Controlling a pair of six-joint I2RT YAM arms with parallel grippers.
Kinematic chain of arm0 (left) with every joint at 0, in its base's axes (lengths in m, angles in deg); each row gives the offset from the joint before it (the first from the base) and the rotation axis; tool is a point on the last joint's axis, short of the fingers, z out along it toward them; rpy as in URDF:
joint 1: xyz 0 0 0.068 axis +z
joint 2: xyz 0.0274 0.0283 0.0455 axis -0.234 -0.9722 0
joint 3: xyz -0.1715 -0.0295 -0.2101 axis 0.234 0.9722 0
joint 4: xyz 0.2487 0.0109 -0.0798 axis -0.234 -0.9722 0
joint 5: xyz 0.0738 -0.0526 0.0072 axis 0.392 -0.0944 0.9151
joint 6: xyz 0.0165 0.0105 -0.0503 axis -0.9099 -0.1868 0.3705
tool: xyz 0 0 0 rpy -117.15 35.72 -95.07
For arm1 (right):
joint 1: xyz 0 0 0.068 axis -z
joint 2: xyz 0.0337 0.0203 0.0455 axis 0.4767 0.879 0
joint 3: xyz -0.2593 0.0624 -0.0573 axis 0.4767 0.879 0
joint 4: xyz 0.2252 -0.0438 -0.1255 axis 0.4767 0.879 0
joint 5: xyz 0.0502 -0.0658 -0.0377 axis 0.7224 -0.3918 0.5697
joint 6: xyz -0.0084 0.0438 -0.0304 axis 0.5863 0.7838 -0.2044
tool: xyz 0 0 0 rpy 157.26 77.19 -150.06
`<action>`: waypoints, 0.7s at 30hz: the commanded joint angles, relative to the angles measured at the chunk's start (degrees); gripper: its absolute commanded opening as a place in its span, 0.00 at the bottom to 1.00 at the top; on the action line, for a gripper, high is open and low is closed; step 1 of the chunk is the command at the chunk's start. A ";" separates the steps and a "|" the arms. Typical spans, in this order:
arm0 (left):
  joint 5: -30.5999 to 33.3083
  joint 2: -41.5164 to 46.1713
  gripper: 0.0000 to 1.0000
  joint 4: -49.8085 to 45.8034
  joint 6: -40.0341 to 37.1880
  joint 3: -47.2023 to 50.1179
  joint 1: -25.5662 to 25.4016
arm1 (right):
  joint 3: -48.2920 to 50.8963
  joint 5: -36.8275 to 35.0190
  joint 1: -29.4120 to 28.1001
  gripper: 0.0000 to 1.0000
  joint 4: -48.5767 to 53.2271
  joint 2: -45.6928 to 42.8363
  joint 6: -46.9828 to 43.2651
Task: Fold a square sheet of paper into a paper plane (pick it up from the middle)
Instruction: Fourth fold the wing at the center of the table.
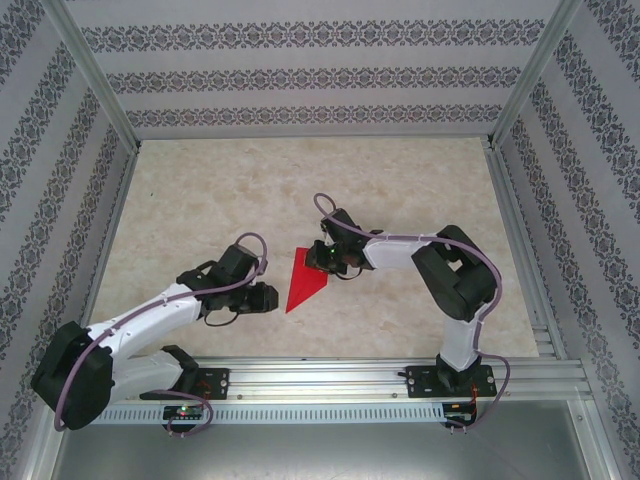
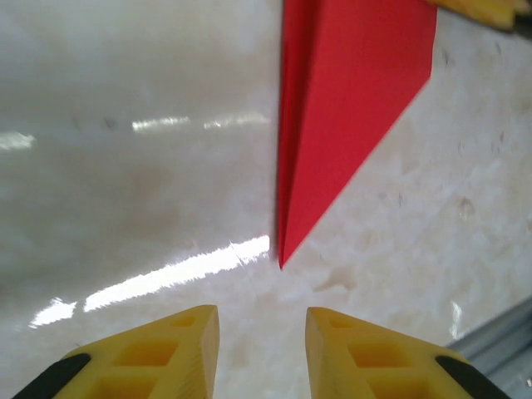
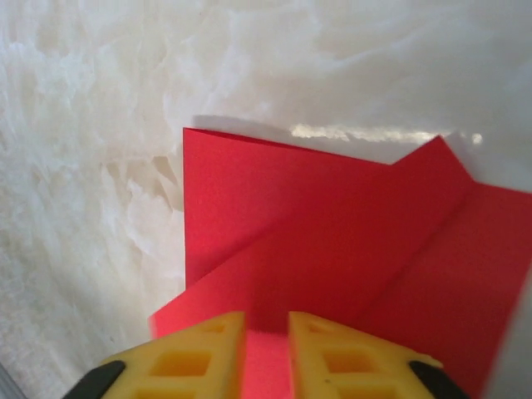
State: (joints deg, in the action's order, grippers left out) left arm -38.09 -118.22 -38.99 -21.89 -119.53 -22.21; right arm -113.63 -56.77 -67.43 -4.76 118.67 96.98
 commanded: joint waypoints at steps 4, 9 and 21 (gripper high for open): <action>5.34 -6.91 0.36 -2.26 -1.57 -7.90 -0.29 | -0.10 -6.33 0.24 0.37 7.73 -11.17 -2.15; 4.62 -13.58 0.43 -1.48 -2.81 -13.15 -0.30 | 8.23 -9.88 1.31 0.43 7.33 -18.53 0.36; 1.77 -25.20 0.42 0.25 -4.03 -17.31 -0.29 | 16.77 -3.80 -0.08 0.49 -4.57 -18.13 7.14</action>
State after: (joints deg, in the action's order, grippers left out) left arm -34.98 -142.31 -39.77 -24.54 -134.68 -22.21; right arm -96.58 -61.81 -66.73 -4.44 99.52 102.01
